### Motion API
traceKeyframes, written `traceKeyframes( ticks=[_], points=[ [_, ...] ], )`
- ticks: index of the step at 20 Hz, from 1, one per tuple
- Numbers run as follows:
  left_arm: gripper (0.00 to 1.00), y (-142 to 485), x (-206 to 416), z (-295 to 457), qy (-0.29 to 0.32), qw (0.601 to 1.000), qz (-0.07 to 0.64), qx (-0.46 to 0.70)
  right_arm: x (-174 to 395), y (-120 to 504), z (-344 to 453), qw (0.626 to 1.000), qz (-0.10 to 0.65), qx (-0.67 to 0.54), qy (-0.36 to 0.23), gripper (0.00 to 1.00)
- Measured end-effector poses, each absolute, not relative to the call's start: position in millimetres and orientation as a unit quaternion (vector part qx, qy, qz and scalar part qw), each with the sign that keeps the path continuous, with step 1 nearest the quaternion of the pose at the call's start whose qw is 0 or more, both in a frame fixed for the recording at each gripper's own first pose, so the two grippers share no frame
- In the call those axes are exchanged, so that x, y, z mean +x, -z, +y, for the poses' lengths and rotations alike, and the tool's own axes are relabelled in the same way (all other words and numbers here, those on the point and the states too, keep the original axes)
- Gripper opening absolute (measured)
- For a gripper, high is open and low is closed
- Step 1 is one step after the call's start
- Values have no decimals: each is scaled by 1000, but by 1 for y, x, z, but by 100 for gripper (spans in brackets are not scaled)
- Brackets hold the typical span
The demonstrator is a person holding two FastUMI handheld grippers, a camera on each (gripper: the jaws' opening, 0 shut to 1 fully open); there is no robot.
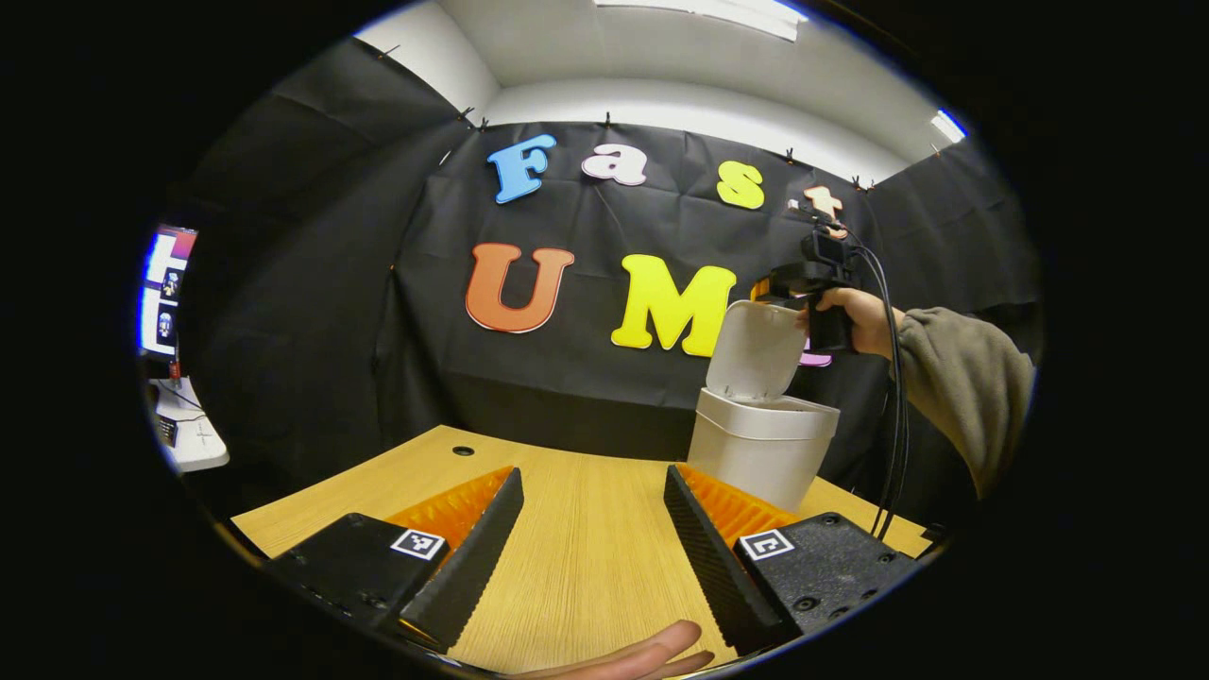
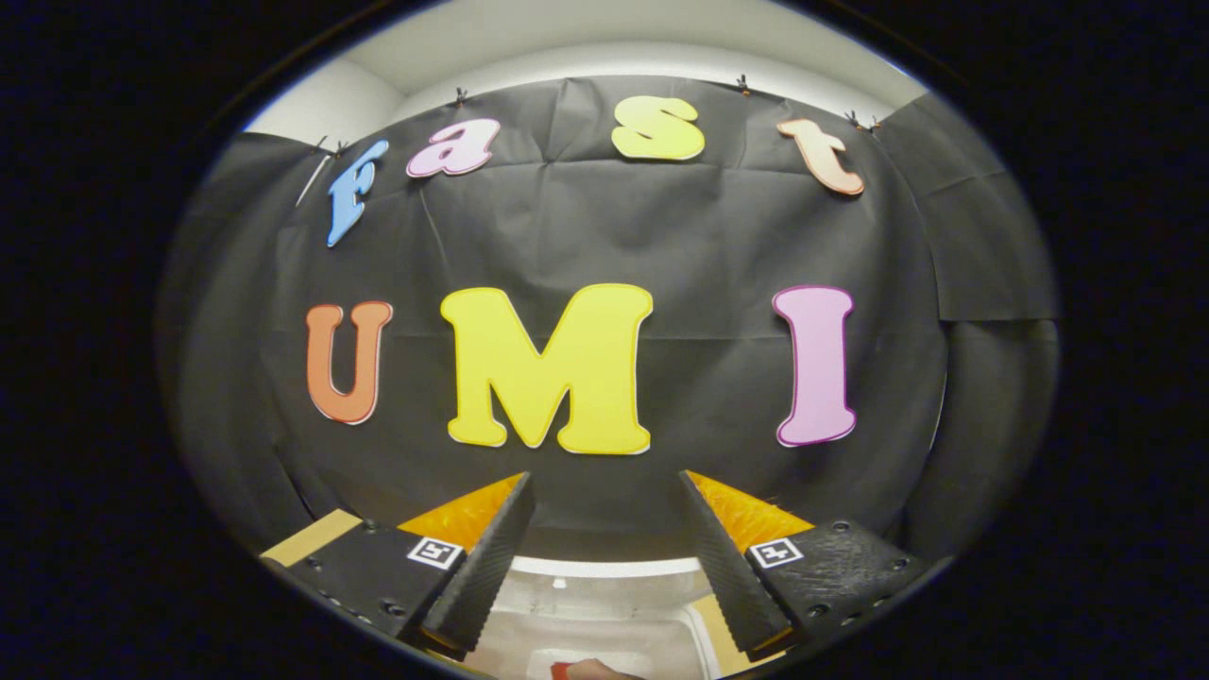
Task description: Press the lid of the desktop garbage bin to open it, pick up the crumpled paper on the desktop and throw it into the bin, then pick up the pop can on the desktop and drop it into the bin, and finally close the garbage bin lid.
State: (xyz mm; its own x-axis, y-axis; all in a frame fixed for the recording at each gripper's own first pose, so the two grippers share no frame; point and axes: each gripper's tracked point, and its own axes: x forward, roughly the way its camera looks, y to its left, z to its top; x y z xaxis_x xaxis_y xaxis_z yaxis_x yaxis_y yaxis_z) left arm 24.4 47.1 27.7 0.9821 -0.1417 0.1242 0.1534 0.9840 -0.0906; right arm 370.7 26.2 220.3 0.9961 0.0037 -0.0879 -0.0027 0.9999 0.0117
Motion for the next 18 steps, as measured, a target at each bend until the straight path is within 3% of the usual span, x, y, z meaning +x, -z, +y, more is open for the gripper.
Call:
traceKeyframes(
  ticks=[11,18],
  points=[
    [96,-32,13,27,73,995,-71,-4,300,-95,24,984,174,-22,-42,95],
    [96,-30,11,14,94,993,-73,2,282,-61,24,981,187,-24,-48,97]
  ],
)
